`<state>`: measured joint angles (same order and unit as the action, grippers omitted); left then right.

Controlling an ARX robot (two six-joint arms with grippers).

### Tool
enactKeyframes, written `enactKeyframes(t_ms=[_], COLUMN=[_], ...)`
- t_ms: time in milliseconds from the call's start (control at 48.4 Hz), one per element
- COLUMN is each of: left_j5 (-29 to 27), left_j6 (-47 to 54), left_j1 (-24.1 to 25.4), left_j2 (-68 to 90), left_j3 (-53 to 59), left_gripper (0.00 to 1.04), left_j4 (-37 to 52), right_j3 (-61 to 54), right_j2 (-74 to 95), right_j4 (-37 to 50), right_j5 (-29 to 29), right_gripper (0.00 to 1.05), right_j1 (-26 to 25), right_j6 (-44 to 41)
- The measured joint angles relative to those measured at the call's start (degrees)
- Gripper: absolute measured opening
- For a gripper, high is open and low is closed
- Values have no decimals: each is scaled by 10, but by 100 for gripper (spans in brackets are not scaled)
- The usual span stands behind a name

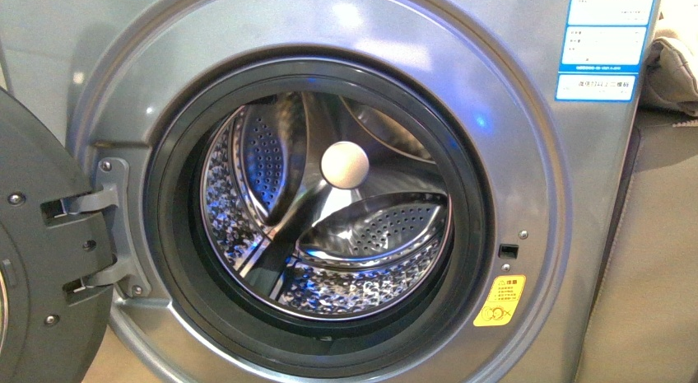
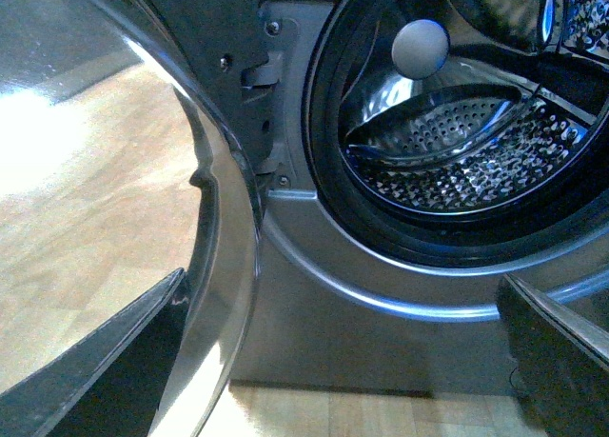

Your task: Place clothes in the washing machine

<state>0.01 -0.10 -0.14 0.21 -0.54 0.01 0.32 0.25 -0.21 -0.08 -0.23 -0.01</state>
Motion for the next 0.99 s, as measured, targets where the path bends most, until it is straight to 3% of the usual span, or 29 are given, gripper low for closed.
enactKeyframes(t_ms=[703, 827, 993], left_j5=[0, 0, 0], left_j6=[0, 0, 0], left_j1=[0, 0, 0], left_j2=[0, 0, 0], left_j3=[0, 0, 0], left_gripper=[98, 98, 98], left_j4=[0, 0, 0], right_j3=[0, 0, 0], right_j2=[0, 7, 28], right_j4=[0, 33, 89], right_j5=[0, -154, -267], right_gripper=[97, 97, 97], right_j1=[0, -54, -115], right_j6=[0, 9, 4])
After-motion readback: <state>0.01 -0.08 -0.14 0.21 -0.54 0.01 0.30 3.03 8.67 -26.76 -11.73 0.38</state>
